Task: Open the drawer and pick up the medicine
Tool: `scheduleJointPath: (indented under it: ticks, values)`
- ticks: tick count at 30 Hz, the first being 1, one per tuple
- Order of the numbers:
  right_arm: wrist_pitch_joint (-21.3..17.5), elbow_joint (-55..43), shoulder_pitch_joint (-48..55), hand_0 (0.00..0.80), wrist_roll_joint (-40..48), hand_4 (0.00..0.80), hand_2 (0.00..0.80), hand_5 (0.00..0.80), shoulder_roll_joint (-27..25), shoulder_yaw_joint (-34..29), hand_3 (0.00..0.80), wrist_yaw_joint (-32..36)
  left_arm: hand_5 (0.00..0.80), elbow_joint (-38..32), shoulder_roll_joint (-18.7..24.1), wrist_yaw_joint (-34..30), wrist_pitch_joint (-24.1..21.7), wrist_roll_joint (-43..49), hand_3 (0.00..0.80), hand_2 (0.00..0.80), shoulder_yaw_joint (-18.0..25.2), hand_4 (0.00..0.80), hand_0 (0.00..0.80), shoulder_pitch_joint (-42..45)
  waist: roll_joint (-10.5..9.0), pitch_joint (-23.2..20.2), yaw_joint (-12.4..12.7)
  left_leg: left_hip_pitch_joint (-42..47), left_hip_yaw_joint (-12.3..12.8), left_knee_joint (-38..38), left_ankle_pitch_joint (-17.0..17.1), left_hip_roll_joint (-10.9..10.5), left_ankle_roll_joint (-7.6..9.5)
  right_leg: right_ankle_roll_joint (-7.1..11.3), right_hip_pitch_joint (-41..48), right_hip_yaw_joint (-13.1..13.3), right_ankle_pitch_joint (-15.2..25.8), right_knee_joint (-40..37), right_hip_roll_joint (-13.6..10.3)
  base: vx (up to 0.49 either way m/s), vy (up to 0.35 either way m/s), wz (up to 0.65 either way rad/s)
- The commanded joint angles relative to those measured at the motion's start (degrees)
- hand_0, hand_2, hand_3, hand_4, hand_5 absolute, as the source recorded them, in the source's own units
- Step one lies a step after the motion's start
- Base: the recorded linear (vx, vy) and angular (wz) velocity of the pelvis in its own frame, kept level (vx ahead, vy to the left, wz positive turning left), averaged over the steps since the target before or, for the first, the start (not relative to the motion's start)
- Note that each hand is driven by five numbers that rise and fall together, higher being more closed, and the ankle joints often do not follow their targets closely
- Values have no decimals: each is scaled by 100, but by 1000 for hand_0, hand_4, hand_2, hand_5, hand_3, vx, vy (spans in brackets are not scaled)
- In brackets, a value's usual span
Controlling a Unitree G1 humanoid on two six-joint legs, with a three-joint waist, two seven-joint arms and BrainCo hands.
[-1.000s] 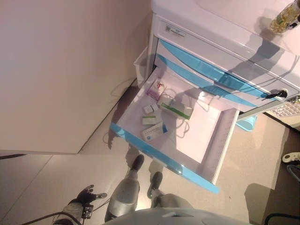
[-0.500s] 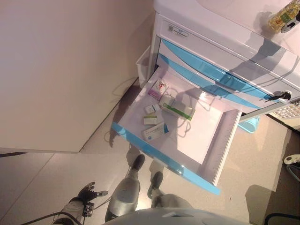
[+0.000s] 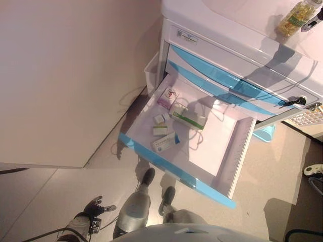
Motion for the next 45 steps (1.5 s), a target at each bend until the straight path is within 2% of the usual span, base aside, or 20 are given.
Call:
scheduleJointPath:
  ticks: [1, 10, 19, 22, 24, 25, 26, 31, 35, 38, 41, 43, 44, 45]
  values:
    - [-237, -292, -469, 0, 385, 0, 0, 0, -204, 189, 0, -617, 0, 226, 151, -6, -23, 80, 0, 0, 46, 0, 0, 287, -280, -285, -26, 267, 340, 149, -825, -128, 107, 277, -79, 103, 81, 282, -225, 22, 14, -7]
    - [-616, -615, -302, 0, 774, 0, 0, 0, -288, -208, 0, -1416, 0, 298, 59, -46, 10, 207, 0, 0, 47, 0, 0, 342, -221, -459, -82, 389, 357, 145, -876, -139, 109, 316, 40, 152, 80, 226, -247, 4, 6, -2]
    - [-823, -930, 39, 0, 1492, 0, 0, 0, -462, -584, 0, -1395, 0, 512, 6, -124, 147, 512, 0, 0, 139, 0, 0, 434, -191, -688, -254, 561, 545, 258, -1016, -160, 154, 333, 156, 275, 64, 264, -298, -6, 22, -4]
    - [-795, -1115, 274, 0, 2039, 0, 0, 0, -519, -940, 0, -1414, 0, 583, -3, -161, 237, 611, 0, 0, 126, 0, 0, 417, -173, -776, -363, 653, 642, 319, -1105, -174, 188, 344, 207, 372, 54, 296, -321, -14, 34, -21]
    - [-820, -1217, 640, 0, 2561, 0, 0, 0, -600, -1448, 0, -1478, 0, 652, -55, -186, 310, 673, 0, 0, 120, 0, 0, 369, -114, -863, -491, 722, 750, 394, -1194, -188, 223, 356, 227, 473, 45, 340, -347, -23, 49, -26]
    - [-818, -1229, 676, 0, 2557, 0, 0, 0, -604, -1482, 0, -1481, 0, 652, -42, -186, 310, 673, 0, 0, 118, 0, 0, 373, -126, -865, -483, 723, 755, 398, -1198, -187, 223, 356, 228, 478, 45, 340, -347, -25, 47, -31]
    - [-781, -1231, 896, 0, 2933, 0, 0, 0, -629, -1823, 0, -1573, 0, 686, -90, -201, 349, 713, 0, 0, 81, 0, 0, 321, -78, -909, -572, 769, 819, 452, -1259, -198, 240, 367, 257, 550, 49, 346, -363, -29, 39, -28]
    - [-839, -1346, 1983, 0, 3523, 0, 0, 0, -642, -3158, 0, -1944, 0, 676, -180, -220, 437, 740, 0, 0, -43, 0, 0, 200, 22, -1028, -781, 887, 999, 517, -1387, -205, 261, 417, 299, 758, 93, 309, -383, -40, 36, -32]
    - [-940, -1877, 3462, 0, 3658, 0, 0, 0, -299, -4536, 0, -2380, 0, 643, -272, -237, 486, 768, 0, 0, -168, 0, 0, 71, 137, -1098, -980, 967, 1112, 429, -1404, -189, 274, 471, 252, 903, 149, 298, -393, -58, 30, -29]
    - [-1063, -2729, 5190, 0, 3342, 0, 0, 0, 419, -5623, 0, -2578, 0, 640, -357, -229, 563, 724, 0, 0, -155, 0, 0, -72, 241, -1122, -1209, 1019, 1247, 323, -1388, -151, 290, 502, 163, 1045, 186, 321, -390, -65, 26, -30]
    - [-1050, -3435, 6478, 0, 3107, 0, 0, 0, 1199, -6026, 0, -2657, 0, 603, -457, -194, 634, 748, 0, 0, -152, 0, 0, -157, 308, -1107, -1406, 1045, 1387, 282, -1397, -135, 325, 516, 85, 1189, 210, 344, -388, -59, 9, -30]
    - [-1124, -3728, 7268, 0, 2898, 0, 0, 0, 1753, -6034, 0, -2631, 0, 587, -499, -188, 663, 761, 0, 0, -131, 0, 0, -174, 347, -1084, -1540, 1057, 1506, 294, -1426, -122, 352, 518, 39, 1278, 223, 370, -389, -42, 1, -26]
    - [-1136, -3755, 7316, 0, 2854, 0, 0, 0, 1786, -6035, 0, -2642, 0, 583, -497, -184, 663, 758, 0, 0, -135, 0, 0, -169, 345, -1089, -1541, 1059, 1517, 294, -1430, -122, 354, 518, 36, 1288, 223, 370, -388, -30, 1, -25]
    - [-1139, -3732, 7714, 0, 2789, 0, 0, 0, 2134, -5954, 0, -2510, 0, 562, -531, -183, 678, 774, 0, 0, -127, 0, 0, -173, 372, -1067, -1628, 1076, 1591, 297, -1444, -115, 371, 516, 15, 1351, 227, 389, -385, -22, 5, -33]
